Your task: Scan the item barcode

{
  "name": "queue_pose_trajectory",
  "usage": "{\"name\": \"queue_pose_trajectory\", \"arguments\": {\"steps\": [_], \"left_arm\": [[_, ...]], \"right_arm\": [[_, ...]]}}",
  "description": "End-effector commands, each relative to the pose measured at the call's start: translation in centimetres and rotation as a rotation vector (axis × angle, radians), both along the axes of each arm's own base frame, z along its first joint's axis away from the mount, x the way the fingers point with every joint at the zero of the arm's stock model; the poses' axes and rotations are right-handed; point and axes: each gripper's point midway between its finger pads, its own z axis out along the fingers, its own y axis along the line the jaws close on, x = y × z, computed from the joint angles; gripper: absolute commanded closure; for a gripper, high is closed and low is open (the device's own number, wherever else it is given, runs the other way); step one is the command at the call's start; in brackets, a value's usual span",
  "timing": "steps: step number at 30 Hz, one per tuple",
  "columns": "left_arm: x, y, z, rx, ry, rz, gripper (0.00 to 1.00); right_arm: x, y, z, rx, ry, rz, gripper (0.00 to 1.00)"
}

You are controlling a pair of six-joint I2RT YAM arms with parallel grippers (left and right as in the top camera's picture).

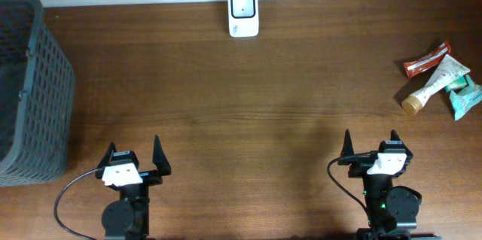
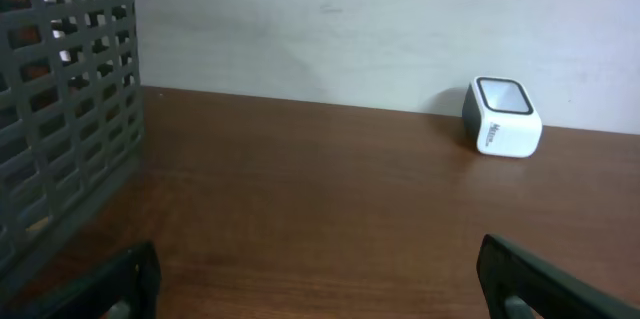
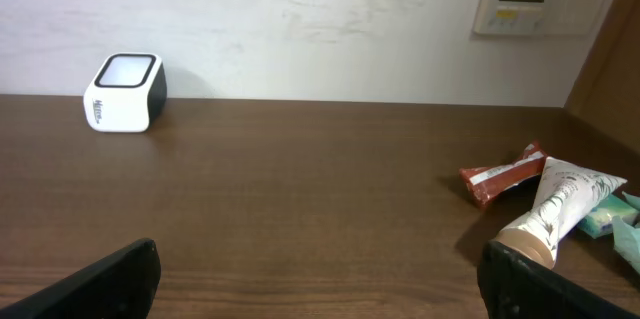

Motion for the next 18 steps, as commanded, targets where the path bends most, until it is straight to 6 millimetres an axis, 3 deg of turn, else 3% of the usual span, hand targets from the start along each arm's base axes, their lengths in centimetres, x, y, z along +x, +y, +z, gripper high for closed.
{"name": "queue_pose_trajectory", "arguments": {"steps": [1, 18], "left_arm": [[-0.01, -0.25, -0.18, 0.031, 0.007, -0.019, 0.01], [-0.01, -0.34, -0.26, 0.098, 0.018, -0.028, 0.01]], "right_arm": [[0.0, 0.14, -0.35, -0.006, 0.007, 0.005, 0.01], [0.0, 0.14, -0.35, -0.006, 0.007, 0.005, 0.01]]}}
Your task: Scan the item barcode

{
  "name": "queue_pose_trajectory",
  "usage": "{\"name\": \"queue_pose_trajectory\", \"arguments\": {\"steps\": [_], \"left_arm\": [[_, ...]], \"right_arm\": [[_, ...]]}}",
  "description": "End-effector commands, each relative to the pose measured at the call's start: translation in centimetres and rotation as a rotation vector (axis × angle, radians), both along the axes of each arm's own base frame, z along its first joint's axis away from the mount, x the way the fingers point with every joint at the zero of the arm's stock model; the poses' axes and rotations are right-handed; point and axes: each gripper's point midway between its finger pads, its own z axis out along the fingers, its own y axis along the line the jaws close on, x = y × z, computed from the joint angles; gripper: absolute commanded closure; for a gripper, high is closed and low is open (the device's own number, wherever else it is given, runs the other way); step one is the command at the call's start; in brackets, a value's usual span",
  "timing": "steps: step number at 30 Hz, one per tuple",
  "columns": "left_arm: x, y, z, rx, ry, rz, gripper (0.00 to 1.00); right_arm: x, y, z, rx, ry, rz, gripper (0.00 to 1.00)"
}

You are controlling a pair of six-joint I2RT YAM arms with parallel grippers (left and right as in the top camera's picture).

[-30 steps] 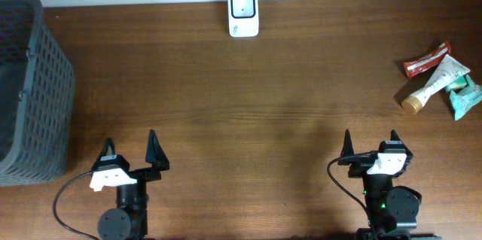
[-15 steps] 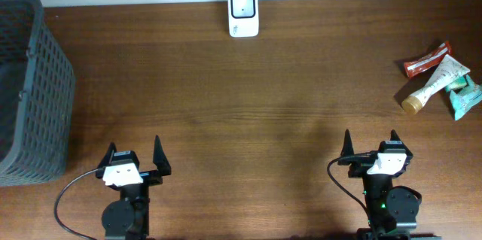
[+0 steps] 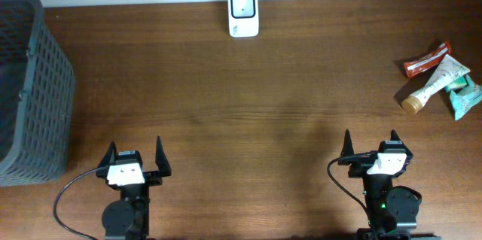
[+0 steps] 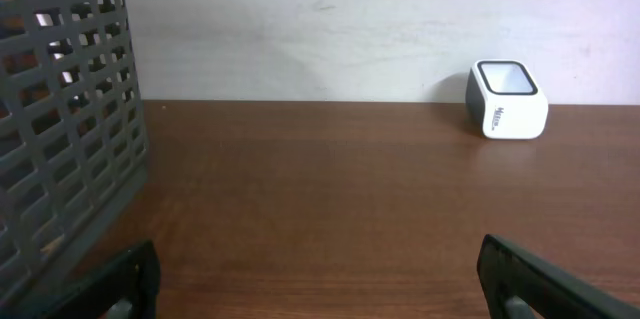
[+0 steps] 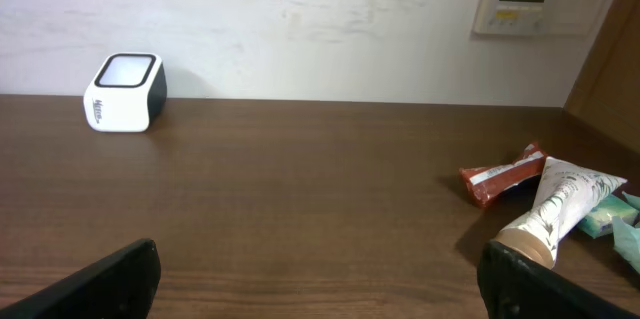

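A white barcode scanner (image 3: 243,13) with a dark window stands at the table's far edge; it also shows as the scanner (image 4: 507,112) and the scanner (image 5: 124,92). At the far right lie a red packet (image 3: 426,59), a white tube (image 3: 436,83) with a tan cap and a teal packet (image 3: 464,97). My left gripper (image 3: 135,157) sits open at the near left with nothing in it. The right gripper (image 3: 370,147) sits open at the near right, also holding nothing.
A dark grey mesh basket (image 3: 30,89) stands at the table's left edge, close to my left arm. A wall panel hangs behind the table in the right wrist view. Bare wood (image 3: 248,112) spans between grippers and scanner.
My left gripper has turned slightly to the right: the basket and scanner sit a little differently in its wrist view. The right arm and the items have not moved.
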Motion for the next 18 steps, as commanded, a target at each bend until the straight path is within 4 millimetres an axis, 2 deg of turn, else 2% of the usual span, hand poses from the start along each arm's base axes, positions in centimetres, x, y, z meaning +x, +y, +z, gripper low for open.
{"name": "queue_pose_trajectory", "arguments": {"steps": [1, 18], "left_arm": [[-0.03, -0.11, -0.2, 0.022, 0.008, -0.01, 0.01], [-0.02, -0.17, -0.05, 0.045, 0.004, -0.015, 0.01]], "right_arm": [[0.0, 0.14, -0.35, -0.006, 0.007, 0.005, 0.01], [0.0, 0.14, -0.35, -0.006, 0.007, 0.005, 0.01]]}}
